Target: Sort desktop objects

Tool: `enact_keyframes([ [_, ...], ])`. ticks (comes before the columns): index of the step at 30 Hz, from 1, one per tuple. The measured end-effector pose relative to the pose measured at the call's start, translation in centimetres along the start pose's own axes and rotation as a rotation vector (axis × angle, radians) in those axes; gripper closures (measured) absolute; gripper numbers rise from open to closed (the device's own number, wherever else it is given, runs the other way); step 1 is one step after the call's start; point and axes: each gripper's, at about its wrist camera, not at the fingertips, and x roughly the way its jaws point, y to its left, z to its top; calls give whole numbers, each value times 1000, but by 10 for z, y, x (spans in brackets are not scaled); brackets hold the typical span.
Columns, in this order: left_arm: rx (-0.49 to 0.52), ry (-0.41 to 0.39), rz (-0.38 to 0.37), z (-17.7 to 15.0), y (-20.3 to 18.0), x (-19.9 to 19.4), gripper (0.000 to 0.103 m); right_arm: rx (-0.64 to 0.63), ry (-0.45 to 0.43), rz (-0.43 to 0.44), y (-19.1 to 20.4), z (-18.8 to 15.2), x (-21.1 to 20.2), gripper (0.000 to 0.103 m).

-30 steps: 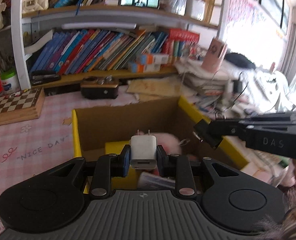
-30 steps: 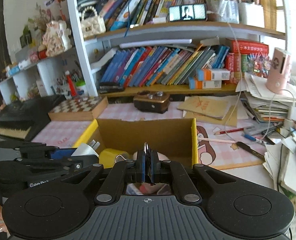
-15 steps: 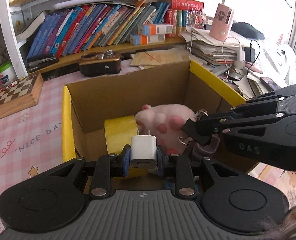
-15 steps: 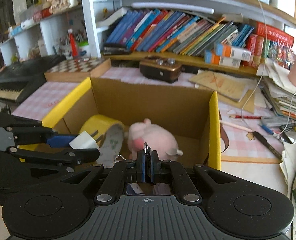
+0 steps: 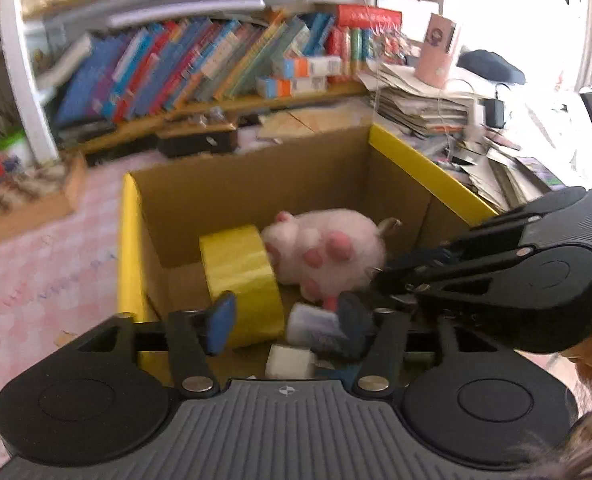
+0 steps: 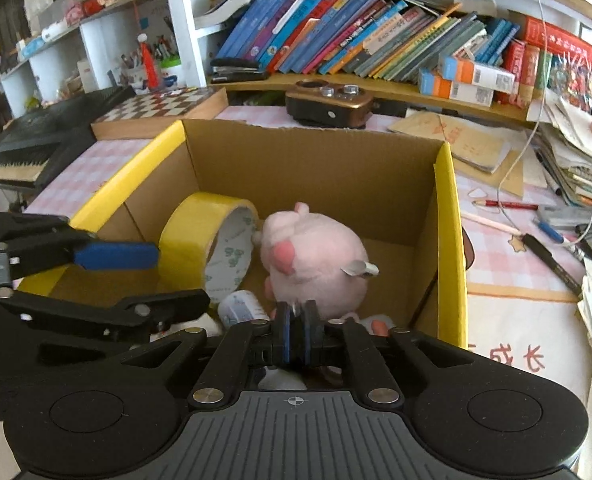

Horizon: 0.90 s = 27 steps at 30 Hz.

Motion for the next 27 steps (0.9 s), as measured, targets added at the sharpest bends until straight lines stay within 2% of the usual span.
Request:
enact_keyframes([
  [2,-1,-37,22,-1,1,-8,25,16,-11,3,-2,0,-4,93],
  [6,-56,-80,29,-3,7,-24,21,36,-45,4,-1,1,-15,92],
  [15,-134,-161,117,-16,25,-75,10,83,-165,-21,11,-9,-53,91],
  [17,-152,-184,146,-21,30,-89,3,89,-193,-33,15,-14,-63,91],
  [20,-174,-216,182,-33,38,-110,1,94,-218,-57,23,-21,-75,91],
  [24,-204,-215,221,-51,47,-132,0,123,-225,-77,33,-34,-88,90],
  [27,-214,-201,245,-69,53,-146,0,151,-231,-94,43,-44,-97,83],
])
